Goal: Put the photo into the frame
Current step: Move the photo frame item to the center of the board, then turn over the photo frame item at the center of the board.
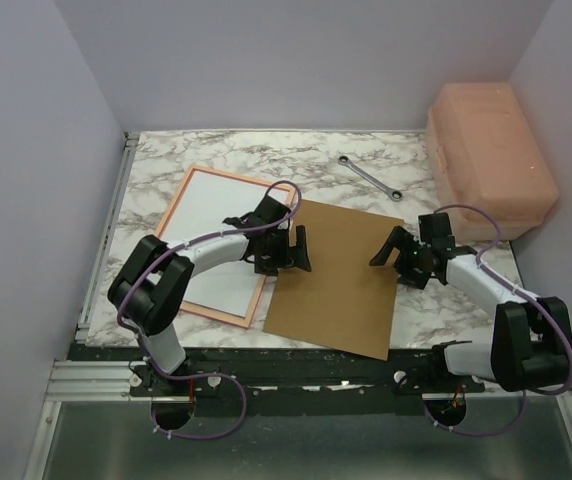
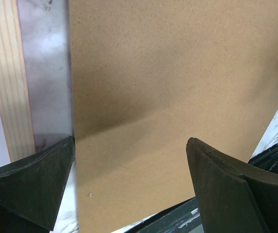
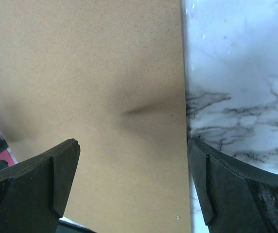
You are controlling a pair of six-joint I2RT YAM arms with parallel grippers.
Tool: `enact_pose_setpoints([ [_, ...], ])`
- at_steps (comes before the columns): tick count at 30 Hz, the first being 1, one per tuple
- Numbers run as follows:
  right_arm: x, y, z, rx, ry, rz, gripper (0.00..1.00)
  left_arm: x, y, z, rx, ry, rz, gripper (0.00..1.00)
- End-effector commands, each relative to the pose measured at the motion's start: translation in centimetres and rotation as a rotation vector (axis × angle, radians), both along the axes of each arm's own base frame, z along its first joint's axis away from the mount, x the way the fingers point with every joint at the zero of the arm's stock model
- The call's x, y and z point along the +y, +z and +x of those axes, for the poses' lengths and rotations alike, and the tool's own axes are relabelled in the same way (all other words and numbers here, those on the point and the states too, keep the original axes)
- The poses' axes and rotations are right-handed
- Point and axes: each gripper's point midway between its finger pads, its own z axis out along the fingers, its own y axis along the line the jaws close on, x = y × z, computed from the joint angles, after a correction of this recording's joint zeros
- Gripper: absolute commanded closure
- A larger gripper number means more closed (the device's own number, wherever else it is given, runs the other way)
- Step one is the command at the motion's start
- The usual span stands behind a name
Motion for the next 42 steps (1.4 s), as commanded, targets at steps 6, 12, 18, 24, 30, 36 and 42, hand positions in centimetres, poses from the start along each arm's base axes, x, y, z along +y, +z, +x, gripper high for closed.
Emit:
enact_pose_setpoints([
  [6, 4.4, 3.7, -1.6, -0.021, 0.129, 0.242, 0.0, -2.4, 7.2, -1.5, -0.078, -0.082, -0.196, 0.03],
  [12, 6.0, 3.4, -1.9, -0.011, 0.148, 0.345, 0.01, -0.7, 9.5, -1.8, -0.135, -0.047, -0.187, 0.03],
  [18, 8.8, 3.4, -1.9, -0.01, 0.19, 0.364, 0.0, 3.0, 9.4, -2.0, -0.155, 0.03, -0.11, 0.03],
  [24, 12.3, 2.9, -1.3, 0.006, 0.239, 0.356, 0.0, 7.5, 6.9, -2.6, -0.142, 0.122, 0.022, 0.03],
  [30, 11.1, 1.6, -0.8, 0.041, 0.201, 0.238, 0.0, 13.6, 4.6, -3.1, -0.121, 0.264, 0.292, 0.01],
  [36, 9.1, 1.1, -1.7, 0.052, 0.157, 0.144, 0.0, 15.2, 5.6, -2.9, -0.161, 0.335, 0.339, 0.04],
  [42, 8.0, -0.4, -3.0, 0.091, 0.16, 0.098, 0.0, 13.3, 5.7, -2.7, -0.197, 0.29, 0.222, 0.26],
])
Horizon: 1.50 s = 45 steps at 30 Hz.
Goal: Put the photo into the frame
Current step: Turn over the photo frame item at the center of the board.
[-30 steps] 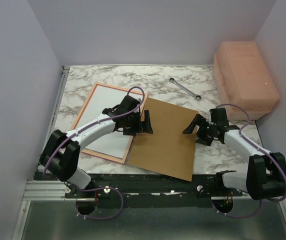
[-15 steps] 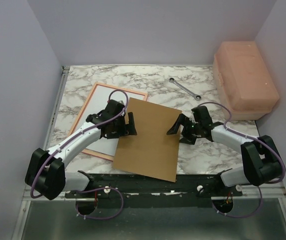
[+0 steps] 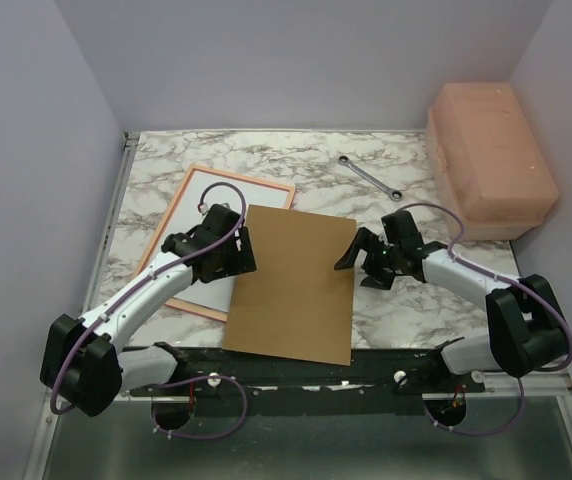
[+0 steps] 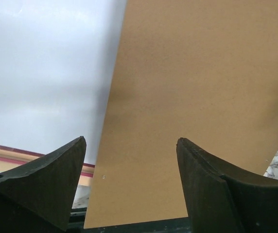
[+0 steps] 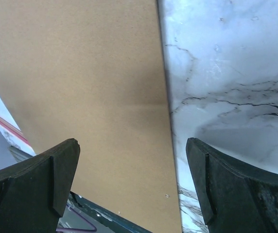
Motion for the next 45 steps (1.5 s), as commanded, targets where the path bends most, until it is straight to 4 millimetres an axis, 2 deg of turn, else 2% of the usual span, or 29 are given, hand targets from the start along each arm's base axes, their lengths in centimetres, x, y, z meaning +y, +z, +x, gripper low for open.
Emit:
enact_pose_setpoints([
  [1, -1.4, -1.8, -1.6, 0.046, -0.002, -0.072, 0.0, -1.1, 0.2, 0.5, -0.049, -0.019, -0.073, 0.32],
  [4, -1.4, -2.5, -2.1, 0.058, 0.009, -0.063, 0.0, -2.0, -0.5, 0.5, -0.039, -0.043, -0.106, 0.5],
  [6, -1.4, -2.9, -2.4, 0.07, 0.009, -0.062, 0.0, -2.1, -1.2, 0.5, -0.02, -0.045, -0.106, 0.55],
  [10, -1.4, -3.5, -2.6, 0.081, 0.015, -0.057, 0.0, -2.2, -3.2, 0.4, 0.022, -0.043, -0.086, 0.56],
  [15, -0.4, -3.9, -2.8, 0.084, 0.04, 0.004, 0.0, -2.0, -6.0, 0.0, 0.097, -0.036, -0.048, 0.56],
  [17, 0.0, -4.2, -2.9, 0.084, 0.052, 0.026, 0.0, -1.7, -7.1, -0.4, 0.132, -0.032, -0.024, 0.6],
  [22, 0.2, -4.5, -3.3, 0.088, 0.061, 0.051, 0.0, -1.4, -8.3, -0.7, 0.157, -0.03, -0.003, 0.6],
  [26, 1.3, -3.0, -3.4, 0.064, 0.078, 0.132, 0.06, -1.5, -8.2, -0.6, 0.153, -0.035, -0.006, 0.6],
  [32, 3.1, 1.3, -2.9, -0.018, 0.099, 0.288, 0.18, -1.6, -7.2, -0.4, 0.121, -0.042, -0.024, 0.57],
  [35, 3.5, 2.9, -2.7, -0.046, 0.099, 0.33, 0.28, -1.8, -6.5, -0.1, 0.093, -0.05, -0.042, 0.54],
  [37, 3.8, 3.9, -2.6, -0.067, 0.106, 0.358, 0.4, -1.9, -5.9, 0.0, 0.073, -0.052, -0.051, 0.51],
  [39, 4.0, 4.6, -2.6, -0.079, 0.112, 0.38, 0.61, -2.2, -5.2, 0.1, 0.056, -0.06, -0.073, 0.48],
  [41, 4.2, 5.0, -2.5, -0.09, 0.129, 0.384, 0.97, -2.6, -4.5, 0.2, 0.036, -0.07, -0.098, 0.45],
  [43, 4.1, 5.1, -2.5, -0.083, 0.139, 0.361, 1.0, -2.8, -3.3, 0.3, -0.001, -0.08, -0.122, 0.44],
  [45, 3.7, 5.5, -2.3, -0.089, 0.144, 0.321, 1.0, -3.2, -1.8, 0.5, -0.052, -0.103, -0.159, 0.38],
])
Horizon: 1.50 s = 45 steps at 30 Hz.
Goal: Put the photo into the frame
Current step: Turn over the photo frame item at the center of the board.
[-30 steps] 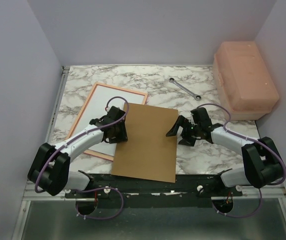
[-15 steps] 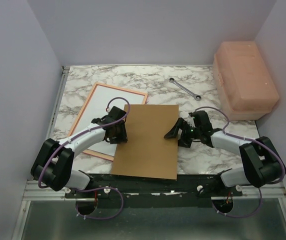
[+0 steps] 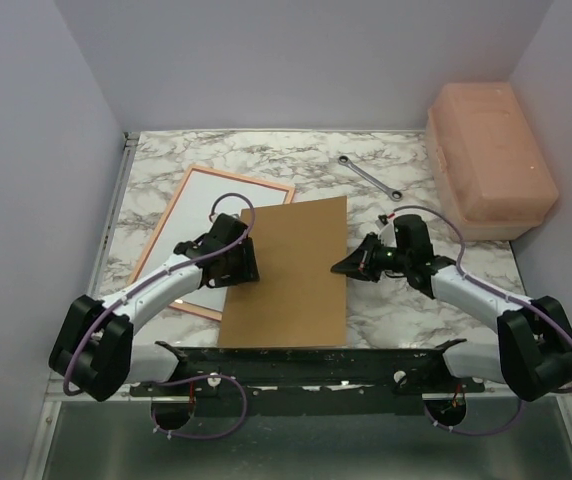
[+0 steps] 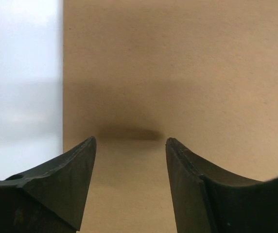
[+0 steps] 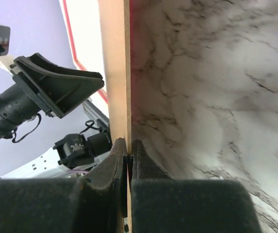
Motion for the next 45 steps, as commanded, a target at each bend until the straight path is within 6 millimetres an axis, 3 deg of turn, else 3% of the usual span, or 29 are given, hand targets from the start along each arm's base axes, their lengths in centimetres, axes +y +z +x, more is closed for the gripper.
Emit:
enact_pose_setpoints([
  [1, -0.4, 1.3, 0.1, -0.039, 0.03, -0.072, 1.0, -1.5, 3.8, 0.3, -0.124, -0.053, -0.12, 0.35],
  [4, -1.7, 3.7, 1.2, -0.106, -0.005, -0.176, 1.0, -1.8, 7.0, 0.2, -0.225, -0.076, -0.187, 0.23],
  [8, -3.8, 9.1, 2.5, -0.207, -0.042, -0.313, 1.0, -1.9, 11.0, -0.2, -0.339, -0.097, -0.259, 0.09],
  [13, -6.8, 15.0, 3.3, -0.273, -0.118, -0.474, 1.0, -1.8, 14.5, -0.9, -0.426, -0.111, -0.32, 0.06],
  [17, -7.7, 17.5, 3.0, -0.285, -0.154, -0.499, 1.0, -1.9, 15.3, -1.1, -0.445, -0.116, -0.343, 0.06],
  [23, -7.8, 17.4, 3.1, -0.24, -0.177, -0.503, 1.0, -2.4, 14.5, -1.2, -0.411, -0.123, -0.355, 0.06],
  [28, -6.2, 15.4, 3.7, -0.161, -0.116, -0.477, 1.0, -2.8, 14.2, -1.4, -0.387, -0.134, -0.37, 0.06],
  [38, -3.3, 14.6, 6.2, -0.116, -0.054, -0.405, 1.0, -3.1, 14.5, -1.5, -0.357, -0.152, -0.368, 0.05],
  [45, -0.8, 15.9, 7.3, -0.151, 0.0, -0.287, 0.84, -3.4, 15.0, -1.4, -0.343, -0.164, -0.364, 0.05],
])
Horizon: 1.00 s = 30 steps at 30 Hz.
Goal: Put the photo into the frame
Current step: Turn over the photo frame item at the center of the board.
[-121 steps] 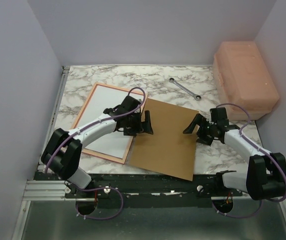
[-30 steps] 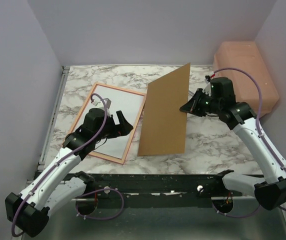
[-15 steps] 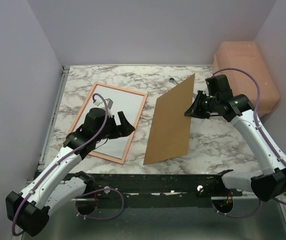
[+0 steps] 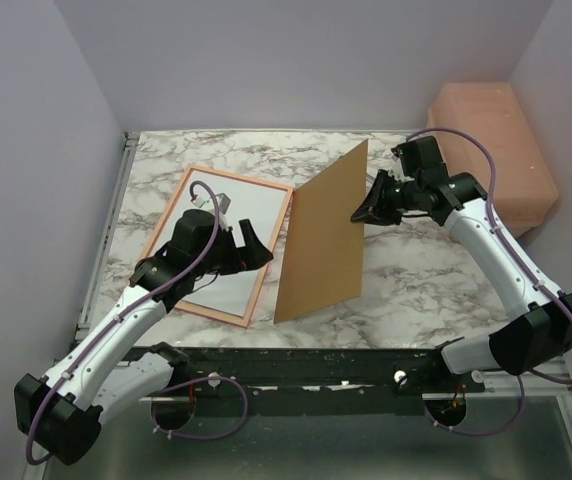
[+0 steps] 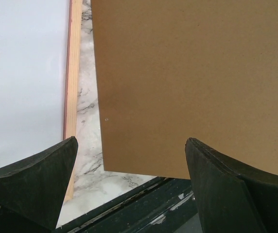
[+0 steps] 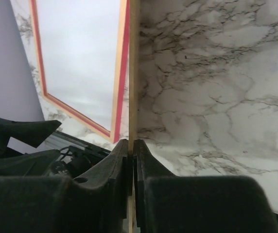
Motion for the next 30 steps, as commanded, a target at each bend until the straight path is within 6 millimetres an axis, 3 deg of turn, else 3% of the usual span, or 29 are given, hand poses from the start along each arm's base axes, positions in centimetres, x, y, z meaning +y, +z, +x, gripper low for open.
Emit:
enact_pose_setpoints([
  [1, 2.9, 2.1, 1.1, -0.044, 0.078, 0.127, 0.77, -0.6, 1.9, -0.2, -0.006, -0.034, -0.018, 0.05],
  [7, 5.1, 3.6, 1.6, -0.079, 0.129, 0.215, 0.46, -0.8, 4.7, -0.2, -0.042, -0.052, -0.035, 0.05],
  [11, 6.3, 5.6, 2.5, -0.133, 0.146, 0.256, 0.35, -1.3, 7.4, -0.2, -0.081, -0.086, -0.064, 0.04],
  [18, 9.8, 7.1, 4.5, -0.157, 0.2, 0.33, 0.31, -2.8, 11.3, -0.5, -0.118, -0.198, -0.089, 0.04],
  [26, 15.5, 7.5, 5.4, -0.15, 0.296, 0.381, 0.3, -2.0, 12.9, 0.1, -0.119, -0.205, 0.002, 0.02],
  [30, 16.9, 7.9, 5.2, -0.146, 0.33, 0.443, 0.3, -1.0, 13.0, 1.7, -0.101, -0.16, 0.065, 0.02],
])
